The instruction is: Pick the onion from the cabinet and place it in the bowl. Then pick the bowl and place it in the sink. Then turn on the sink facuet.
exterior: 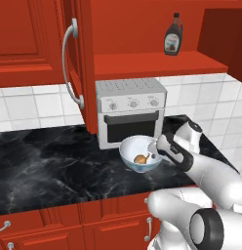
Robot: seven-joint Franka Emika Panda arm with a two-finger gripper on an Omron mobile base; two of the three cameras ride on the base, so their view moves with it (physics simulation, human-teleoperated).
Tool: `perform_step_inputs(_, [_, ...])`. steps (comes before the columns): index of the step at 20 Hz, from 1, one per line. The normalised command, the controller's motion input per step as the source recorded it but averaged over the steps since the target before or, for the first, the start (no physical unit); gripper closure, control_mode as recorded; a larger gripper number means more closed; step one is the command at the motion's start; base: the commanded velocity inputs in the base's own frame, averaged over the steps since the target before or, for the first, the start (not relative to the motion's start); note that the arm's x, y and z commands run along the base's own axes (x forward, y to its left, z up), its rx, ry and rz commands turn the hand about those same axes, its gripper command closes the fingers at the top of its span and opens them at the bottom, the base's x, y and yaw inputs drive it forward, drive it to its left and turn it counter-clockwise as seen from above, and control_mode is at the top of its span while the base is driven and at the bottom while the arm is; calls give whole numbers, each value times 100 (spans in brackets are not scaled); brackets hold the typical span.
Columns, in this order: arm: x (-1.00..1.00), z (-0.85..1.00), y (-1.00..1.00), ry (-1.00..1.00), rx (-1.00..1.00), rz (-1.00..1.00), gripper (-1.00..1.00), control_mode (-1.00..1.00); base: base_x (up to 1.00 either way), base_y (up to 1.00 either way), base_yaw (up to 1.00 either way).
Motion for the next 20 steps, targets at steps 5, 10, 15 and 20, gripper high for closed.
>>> perform_step_inputs(5, [1,-26,0,0,4,0,100,-100,0,0,0])
perform_step_inputs(10, [-1,-19,1,1,7,0,100,-100,0,0,0])
perform_step_inputs(15, [-1,-15,7,11,7,0,100,-100,0,0,0])
perform_step_inputs(20, [-59,21,1,-10,0,0,100,-100,0,0,0])
